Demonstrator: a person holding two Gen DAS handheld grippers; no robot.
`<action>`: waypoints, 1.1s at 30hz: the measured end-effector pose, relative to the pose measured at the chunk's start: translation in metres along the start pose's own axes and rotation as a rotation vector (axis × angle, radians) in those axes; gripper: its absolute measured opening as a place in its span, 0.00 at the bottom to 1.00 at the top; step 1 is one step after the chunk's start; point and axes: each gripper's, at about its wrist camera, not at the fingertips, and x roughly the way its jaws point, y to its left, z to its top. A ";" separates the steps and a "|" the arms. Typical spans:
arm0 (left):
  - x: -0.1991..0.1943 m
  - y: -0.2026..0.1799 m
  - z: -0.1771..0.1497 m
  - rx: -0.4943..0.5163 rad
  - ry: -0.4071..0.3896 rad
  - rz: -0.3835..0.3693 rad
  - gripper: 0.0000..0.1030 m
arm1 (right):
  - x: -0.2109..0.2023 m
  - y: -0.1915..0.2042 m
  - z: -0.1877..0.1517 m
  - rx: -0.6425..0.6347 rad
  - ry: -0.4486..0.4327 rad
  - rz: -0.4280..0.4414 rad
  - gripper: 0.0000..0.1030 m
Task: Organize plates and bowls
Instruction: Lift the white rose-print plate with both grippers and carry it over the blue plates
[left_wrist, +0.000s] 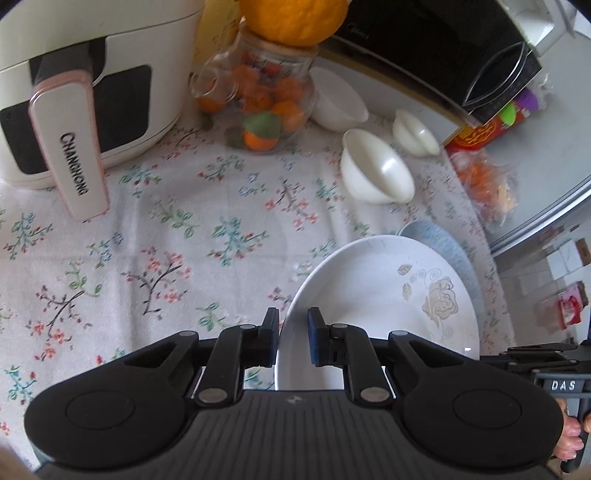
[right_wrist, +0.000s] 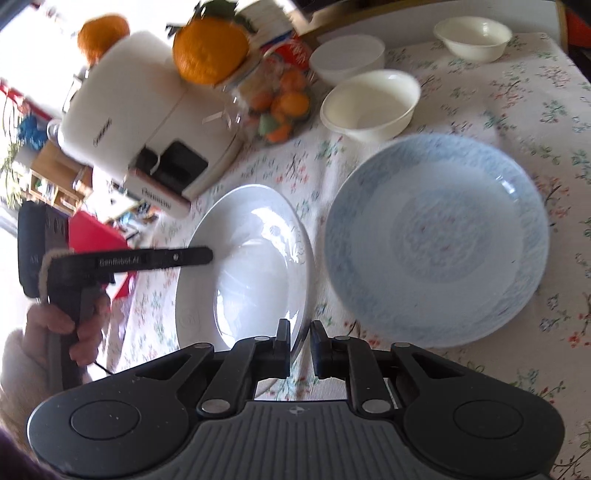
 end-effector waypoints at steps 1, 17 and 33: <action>0.001 -0.002 0.001 -0.001 -0.005 -0.006 0.13 | -0.003 -0.002 0.002 0.009 -0.011 0.001 0.11; 0.032 -0.050 0.015 0.029 -0.009 -0.051 0.12 | -0.032 -0.055 0.024 0.151 -0.116 -0.051 0.11; 0.057 -0.090 0.015 0.111 -0.018 0.006 0.12 | -0.039 -0.092 0.033 0.231 -0.154 -0.149 0.11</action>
